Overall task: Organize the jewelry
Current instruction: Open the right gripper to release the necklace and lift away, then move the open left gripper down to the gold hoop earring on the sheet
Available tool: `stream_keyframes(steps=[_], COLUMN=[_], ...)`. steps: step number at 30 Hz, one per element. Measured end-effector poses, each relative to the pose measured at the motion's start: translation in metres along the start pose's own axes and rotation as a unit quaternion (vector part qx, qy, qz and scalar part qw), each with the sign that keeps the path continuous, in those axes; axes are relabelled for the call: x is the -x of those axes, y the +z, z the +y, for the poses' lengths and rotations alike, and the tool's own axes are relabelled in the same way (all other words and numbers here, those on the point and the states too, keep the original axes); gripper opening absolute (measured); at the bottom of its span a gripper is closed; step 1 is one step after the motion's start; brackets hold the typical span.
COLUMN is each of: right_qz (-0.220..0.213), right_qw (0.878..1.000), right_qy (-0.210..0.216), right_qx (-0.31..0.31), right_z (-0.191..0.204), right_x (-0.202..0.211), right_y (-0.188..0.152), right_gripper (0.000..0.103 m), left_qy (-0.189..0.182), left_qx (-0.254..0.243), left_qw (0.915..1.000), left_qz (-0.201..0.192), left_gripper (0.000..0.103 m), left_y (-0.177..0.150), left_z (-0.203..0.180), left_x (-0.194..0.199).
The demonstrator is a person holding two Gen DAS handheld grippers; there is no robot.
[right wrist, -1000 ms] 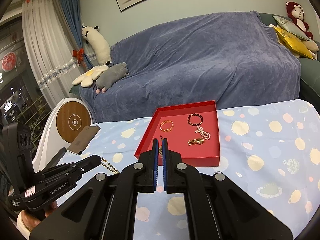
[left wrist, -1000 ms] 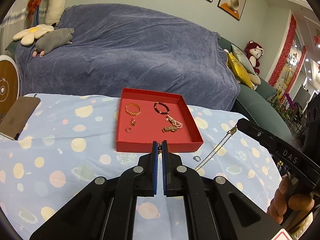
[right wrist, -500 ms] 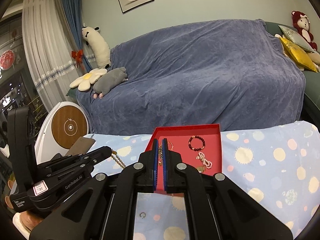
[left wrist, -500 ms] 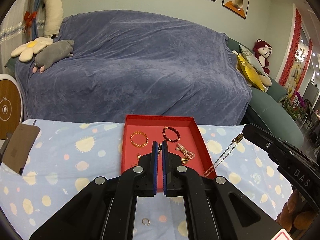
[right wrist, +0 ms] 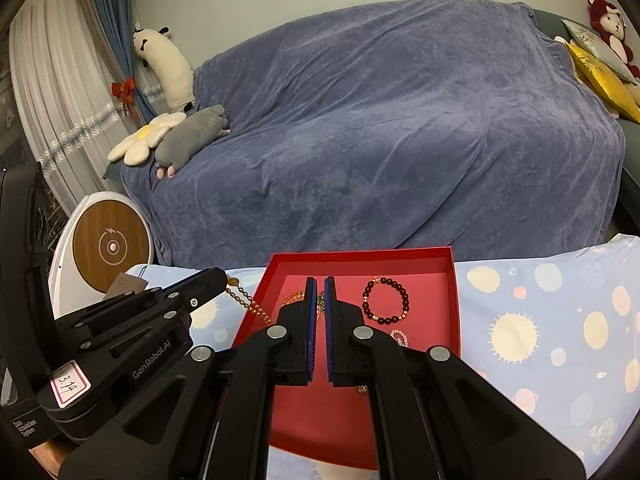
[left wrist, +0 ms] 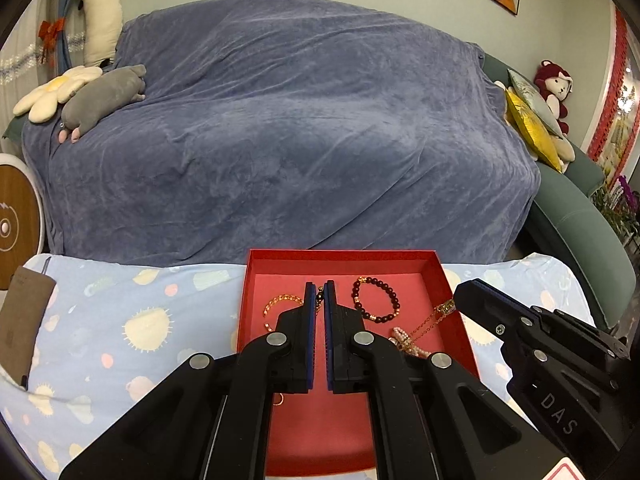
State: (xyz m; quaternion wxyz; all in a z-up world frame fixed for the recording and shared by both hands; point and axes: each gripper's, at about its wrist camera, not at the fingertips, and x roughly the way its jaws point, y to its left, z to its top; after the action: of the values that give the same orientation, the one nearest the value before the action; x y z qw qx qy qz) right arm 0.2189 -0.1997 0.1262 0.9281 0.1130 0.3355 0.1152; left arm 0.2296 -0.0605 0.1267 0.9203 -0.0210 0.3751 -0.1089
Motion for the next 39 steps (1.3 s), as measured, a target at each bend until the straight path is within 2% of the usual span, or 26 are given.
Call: stream_keyframes(steps=[9, 12, 14, 15, 18, 24, 29, 30, 34, 37, 39], right_qz=[0.037, 0.041, 0.037, 0.035, 0.03, 0.016, 0.01, 0.007, -0.003, -0.002, 0.0], right_qw=[0.999, 0.999, 0.999, 0.999, 0.999, 0.999, 0.999, 0.999, 0.999, 0.999, 0.999], right_qy=[0.013, 0.006, -0.003, -0.003, -0.008, -0.034, -0.046, -0.047, -0.041, -0.032, -0.026], right_qx=[-0.007, -0.007, -0.004, -0.006, -0.009, 0.003, 0.004, 0.005, -0.009, -0.021, -0.035], right_z=[-0.014, -0.019, -0.023, -0.024, -0.03, -0.035, -0.034, -0.032, -0.031, -0.029, -0.031], right_x=[-0.045, -0.051, -0.051, -0.05, -0.041, -0.001, 0.038, 0.048, 0.086, 0.106, 0.115], right_y=[-0.024, -0.028, -0.028, -0.028, -0.023, -0.017, -0.02, -0.022, -0.038, -0.061, -0.081], right_gripper=[0.004, 0.009, 0.015, 0.019, 0.021, 0.021, 0.022, 0.026, 0.029, 0.03, 0.039], left_qy=[-0.004, -0.004, -0.004, -0.003, 0.004, 0.011, 0.02, 0.022, 0.029, 0.035, 0.035], left_qx=[0.003, 0.011, 0.015, 0.016, 0.01, -0.001, -0.011, -0.014, -0.018, -0.016, -0.011], left_qw=[0.9995, 0.9993, 0.9992, 0.9993, 0.9995, 0.9997, 0.9996, 0.9996, 0.9993, 0.9992, 0.9992], left_qz=[0.033, 0.036, 0.036, 0.034, 0.028, 0.022, 0.014, 0.012, 0.011, 0.011, 0.012], left_gripper=[0.002, 0.009, 0.019, 0.021, 0.022, 0.025, 0.037, 0.037, 0.042, 0.056, 0.06], left_y=[-0.015, -0.017, -0.018, -0.019, -0.021, -0.02, -0.026, -0.028, -0.042, -0.059, -0.076], left_z=[0.003, 0.003, 0.004, 0.004, 0.003, 0.0, -0.004, -0.005, -0.007, -0.004, -0.001], left_x=[-0.049, -0.056, -0.057, -0.057, -0.054, -0.027, 0.01, 0.017, 0.048, 0.068, 0.079])
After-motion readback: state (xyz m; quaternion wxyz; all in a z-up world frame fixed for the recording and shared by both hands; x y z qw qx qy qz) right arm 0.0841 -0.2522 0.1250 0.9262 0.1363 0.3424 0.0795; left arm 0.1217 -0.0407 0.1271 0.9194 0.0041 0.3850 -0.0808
